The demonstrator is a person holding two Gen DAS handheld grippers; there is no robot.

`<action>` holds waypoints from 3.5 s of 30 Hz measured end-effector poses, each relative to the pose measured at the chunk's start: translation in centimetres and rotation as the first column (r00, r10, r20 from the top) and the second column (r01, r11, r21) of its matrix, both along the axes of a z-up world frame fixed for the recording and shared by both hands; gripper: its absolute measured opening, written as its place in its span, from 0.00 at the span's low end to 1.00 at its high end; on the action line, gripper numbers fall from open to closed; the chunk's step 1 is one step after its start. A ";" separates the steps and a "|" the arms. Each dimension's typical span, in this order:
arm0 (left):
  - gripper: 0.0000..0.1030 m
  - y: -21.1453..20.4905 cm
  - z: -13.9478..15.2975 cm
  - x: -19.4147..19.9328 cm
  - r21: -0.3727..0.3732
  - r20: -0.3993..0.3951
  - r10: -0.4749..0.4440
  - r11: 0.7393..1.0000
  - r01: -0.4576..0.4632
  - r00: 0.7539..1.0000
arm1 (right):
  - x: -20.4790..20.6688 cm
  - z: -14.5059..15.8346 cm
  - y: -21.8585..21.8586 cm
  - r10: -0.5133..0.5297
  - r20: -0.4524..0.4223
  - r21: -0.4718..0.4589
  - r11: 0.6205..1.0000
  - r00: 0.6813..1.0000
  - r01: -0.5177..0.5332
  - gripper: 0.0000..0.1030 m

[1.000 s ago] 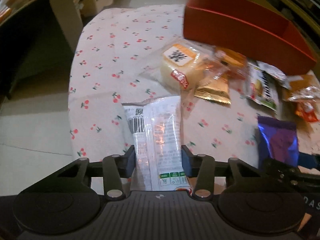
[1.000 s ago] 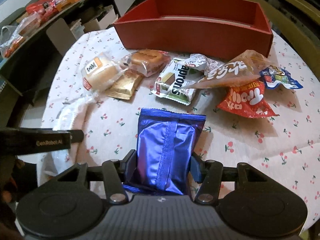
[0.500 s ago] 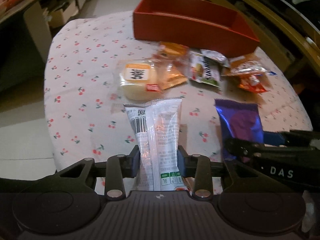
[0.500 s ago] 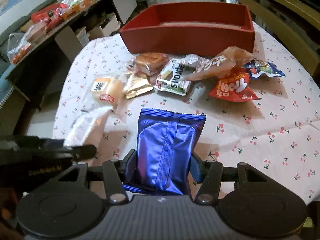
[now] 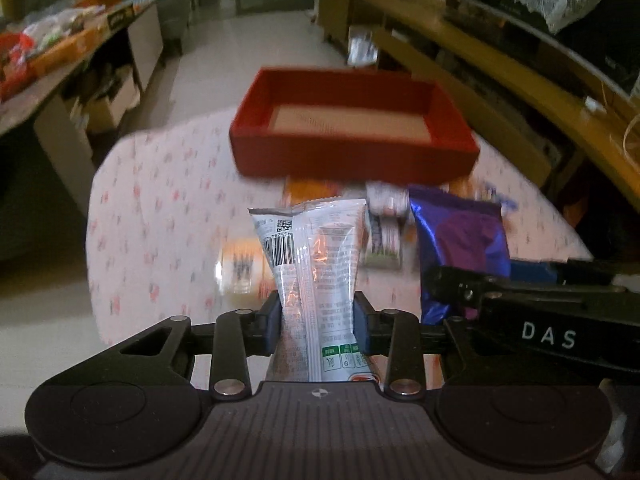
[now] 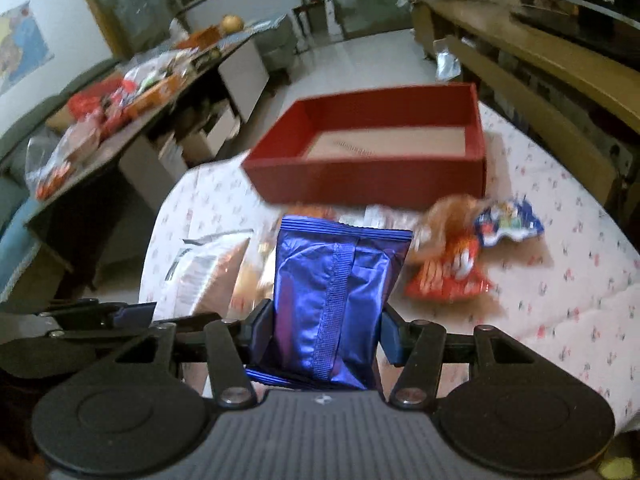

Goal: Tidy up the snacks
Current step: 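Lift both held snacks and carry them over the red box, then lower both snacks into the red box and open both tools, then grasp the round logo bun with the left tool while the right tool grasps the brown bread pack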

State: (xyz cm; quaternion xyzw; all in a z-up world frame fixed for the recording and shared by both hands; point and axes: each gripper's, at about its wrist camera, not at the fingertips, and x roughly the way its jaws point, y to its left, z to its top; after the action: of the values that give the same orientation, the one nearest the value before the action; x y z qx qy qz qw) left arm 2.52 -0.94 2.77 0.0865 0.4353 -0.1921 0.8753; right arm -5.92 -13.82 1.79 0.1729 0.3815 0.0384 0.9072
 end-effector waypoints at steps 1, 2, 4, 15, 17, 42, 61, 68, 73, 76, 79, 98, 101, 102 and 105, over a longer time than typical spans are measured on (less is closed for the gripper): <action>0.42 -0.4 0.3 0.8 -0.010 0.010 -0.001 1.000 0.001 1.000 | 0.8 0.2 -0.4 -0.011 0.005 0.003 1.000 1.000 0.011 0.58; 0.42 -0.8 0.5 1.6 -0.016 0.021 -0.002 1.000 0.002 1.000 | 1.6 0.5 -0.8 -0.023 0.010 0.000 1.000 1.000 0.023 0.58; 0.42 -1.6 0.7 3.3 -0.026 0.037 0.003 1.000 -0.002 0.999 | 3.3 0.9 -1.4 -0.040 0.017 -0.011 0.999 0.999 0.040 0.58; 0.41 -5.9 1.0 13.4 -0.055 0.110 0.012 0.998 -0.006 0.994 | 13.7 2.0 -5.7 -0.138 0.052 -0.026 0.990 0.989 0.139 0.58; 0.41 -6.4 0.6 14.7 -0.061 0.106 0.016 0.998 -0.010 0.994 | 15.5 1.8 -6.1 -0.146 0.050 -0.038 0.988 0.988 0.148 0.58; 0.44 -9.2 -5.8 21.9 0.065 0.042 0.072 0.995 -0.075 0.997 | 25.5 -5.0 -7.8 -0.151 -0.072 -0.117 0.983 0.986 0.142 0.59; 0.68 -6.4 -2.6 19.9 0.009 0.050 0.099 0.995 -0.100 0.994 | 22.6 -1.7 -6.7 -0.132 -0.030 -0.076 0.989 0.991 0.130 0.61; 0.70 -3.4 -1.6 17.4 -0.018 0.027 0.120 0.993 -0.120 0.992 | 19.5 -0.9 -5.0 -0.105 -0.043 -0.072 0.992 0.994 0.101 0.61; 0.71 -0.6 -1.6 15.0 -0.031 -0.010 0.141 0.990 -0.141 0.990 | 17.0 -0.3 -3.6 -0.071 -0.036 -0.060 0.996 0.997 0.069 0.61; 0.73 0.8 -2.2 13.6 -0.040 -0.056 0.158 0.986 -0.161 0.986 | 15.7 -0.1 -2.9 -0.055 -0.036 -0.050 0.997 0.998 0.053 0.61; 0.74 1.6 -3.0 12.4 -0.021 -0.080 0.162 0.986 -0.164 0.984 | 14.6 0.0 -2.3 -0.040 -0.038 -0.042 0.998 0.998 0.039 0.61; 0.85 1.0 -7.0 10.3 0.116 -0.136 0.133 0.986 -0.118 0.982 | 11.3 -0.3 -5.5 -0.097 -0.071 -0.024 0.995 0.993 0.096 0.65; 0.83 0.8 -6.9 9.9 0.136 -0.127 0.124 0.985 -0.107 0.984 | 10.9 -0.5 -7.3 -0.141 -0.088 -0.028 0.990 0.986 0.139 0.66; 0.80 0.8 -6.8 9.6 0.138 -0.124 0.121 0.985 -0.104 0.985 | 10.7 -0.6 -7.8 -0.156 -0.093 -0.026 0.988 0.983 0.154 0.66; 0.70 0.8 -6.2 9.1 0.129 -0.112 0.109 0.987 -0.094 0.988 | 10.0 -1.1 -9.4 -0.195 -0.119 -0.024 0.981 0.974 0.194 0.66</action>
State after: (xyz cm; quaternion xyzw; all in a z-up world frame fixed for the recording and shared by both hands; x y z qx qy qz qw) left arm 11.57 -0.12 -3.48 0.1066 0.5013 -0.1248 0.8496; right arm 4.08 -23.26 0.67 0.2056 0.4173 -0.0634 0.8829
